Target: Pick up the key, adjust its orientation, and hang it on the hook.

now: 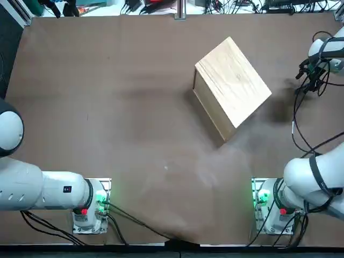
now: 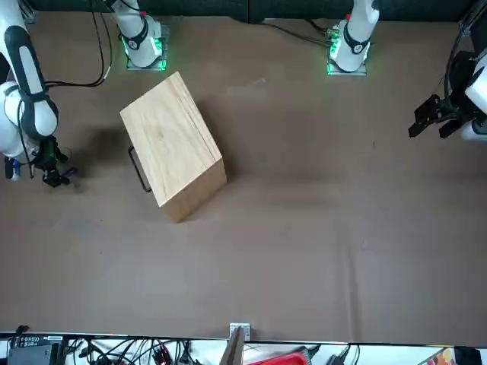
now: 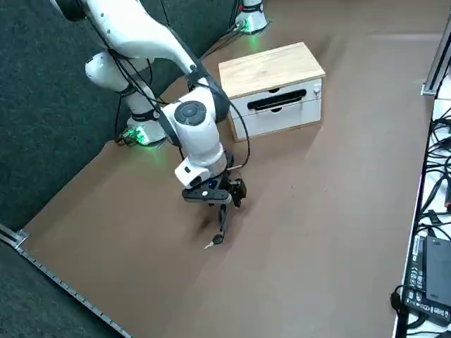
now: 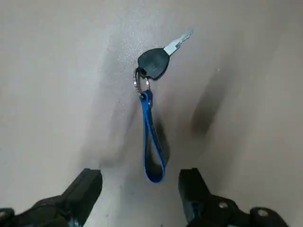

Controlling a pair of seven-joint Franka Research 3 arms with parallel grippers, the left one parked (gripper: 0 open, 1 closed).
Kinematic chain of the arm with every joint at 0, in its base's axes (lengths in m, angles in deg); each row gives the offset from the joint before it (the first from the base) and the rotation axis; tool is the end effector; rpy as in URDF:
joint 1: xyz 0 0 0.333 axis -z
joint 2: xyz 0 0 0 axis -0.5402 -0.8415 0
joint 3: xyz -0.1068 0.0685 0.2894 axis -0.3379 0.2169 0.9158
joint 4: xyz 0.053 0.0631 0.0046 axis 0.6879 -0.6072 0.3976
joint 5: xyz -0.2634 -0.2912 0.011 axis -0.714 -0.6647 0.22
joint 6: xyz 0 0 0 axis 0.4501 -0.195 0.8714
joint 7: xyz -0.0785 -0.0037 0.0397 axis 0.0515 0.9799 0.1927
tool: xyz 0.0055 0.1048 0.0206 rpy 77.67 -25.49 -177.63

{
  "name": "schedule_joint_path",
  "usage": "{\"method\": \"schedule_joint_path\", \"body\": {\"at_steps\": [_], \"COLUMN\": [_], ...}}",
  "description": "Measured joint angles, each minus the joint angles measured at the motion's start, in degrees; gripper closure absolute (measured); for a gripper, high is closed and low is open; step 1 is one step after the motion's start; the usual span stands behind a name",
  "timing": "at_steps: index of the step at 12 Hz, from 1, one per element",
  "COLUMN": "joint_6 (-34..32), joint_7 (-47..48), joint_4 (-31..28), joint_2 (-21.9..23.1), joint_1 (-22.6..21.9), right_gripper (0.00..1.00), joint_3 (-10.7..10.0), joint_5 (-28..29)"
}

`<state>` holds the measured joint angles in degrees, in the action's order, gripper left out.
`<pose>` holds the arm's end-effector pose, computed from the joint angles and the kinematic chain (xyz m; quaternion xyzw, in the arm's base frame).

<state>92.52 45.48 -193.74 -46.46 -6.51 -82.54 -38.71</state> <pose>0.5148 -0.2594 0.2214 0.8128 -0.5824 -0.0139 0.0012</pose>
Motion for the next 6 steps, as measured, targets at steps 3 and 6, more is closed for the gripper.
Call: {"method": "schedule_joint_path", "body": {"at_steps": [3,6], "joint_6": [1.6,2.9], "joint_7": [-0.4,-1.2], "joint_4": [0.0,0.0], "joint_2": [-1.8,-2.4], "joint_1": [0.0,0.1], "right_gripper": [0.00,0.00], "joint_3": [0.0,0.0], "joint_5": [0.0,0.0]}}
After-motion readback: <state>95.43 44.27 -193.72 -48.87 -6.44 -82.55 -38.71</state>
